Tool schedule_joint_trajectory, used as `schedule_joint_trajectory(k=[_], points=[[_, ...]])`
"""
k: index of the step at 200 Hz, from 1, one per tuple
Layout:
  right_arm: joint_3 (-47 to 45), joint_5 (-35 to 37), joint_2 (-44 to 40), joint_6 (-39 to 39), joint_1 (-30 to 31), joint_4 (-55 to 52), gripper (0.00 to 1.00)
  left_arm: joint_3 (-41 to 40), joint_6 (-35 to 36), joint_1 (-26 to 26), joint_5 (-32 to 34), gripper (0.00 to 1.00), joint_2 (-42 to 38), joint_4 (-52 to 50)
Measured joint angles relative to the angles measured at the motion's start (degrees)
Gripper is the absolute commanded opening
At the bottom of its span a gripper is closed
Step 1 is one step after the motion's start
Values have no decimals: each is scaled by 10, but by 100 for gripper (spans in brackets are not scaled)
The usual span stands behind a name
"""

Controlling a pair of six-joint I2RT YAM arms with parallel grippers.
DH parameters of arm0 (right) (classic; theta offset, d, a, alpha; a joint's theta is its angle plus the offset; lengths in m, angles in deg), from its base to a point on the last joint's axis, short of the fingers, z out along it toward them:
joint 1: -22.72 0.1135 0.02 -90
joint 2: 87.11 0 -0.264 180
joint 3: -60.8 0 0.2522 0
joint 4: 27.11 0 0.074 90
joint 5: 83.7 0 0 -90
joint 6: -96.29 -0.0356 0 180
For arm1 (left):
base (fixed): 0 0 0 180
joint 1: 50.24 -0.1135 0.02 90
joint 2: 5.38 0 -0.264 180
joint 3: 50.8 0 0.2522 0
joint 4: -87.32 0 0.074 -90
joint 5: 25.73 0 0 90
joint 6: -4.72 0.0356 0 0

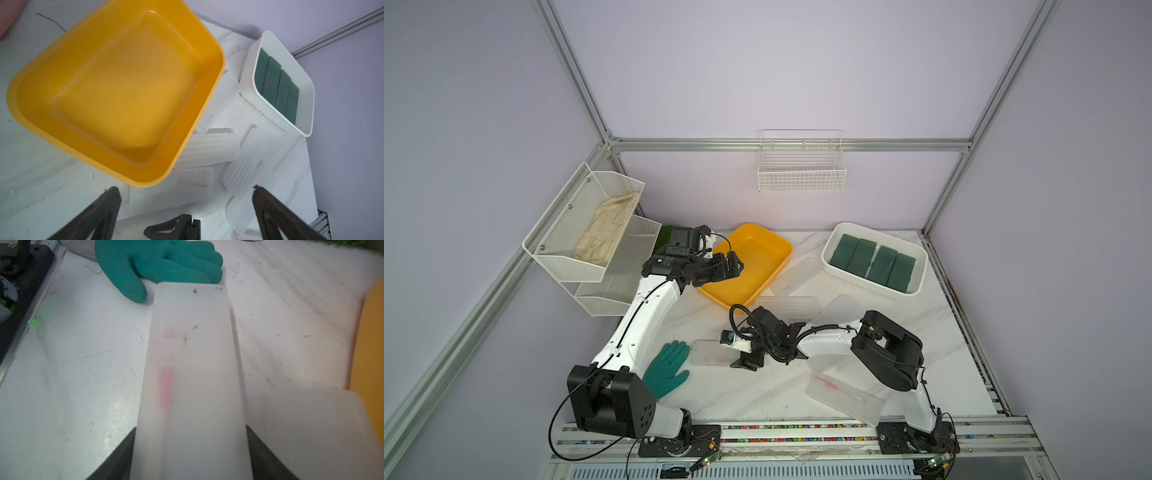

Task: Place the pencil cases by color into the storage box
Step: Pick up the pencil case from the center of the board.

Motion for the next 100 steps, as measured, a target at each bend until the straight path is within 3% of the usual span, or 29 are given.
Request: schedule_joint_trajectory(k=[100], points=[[-49,-7,-115,-64,-31,12,57,6,-25,0,-22,100,-18,19]])
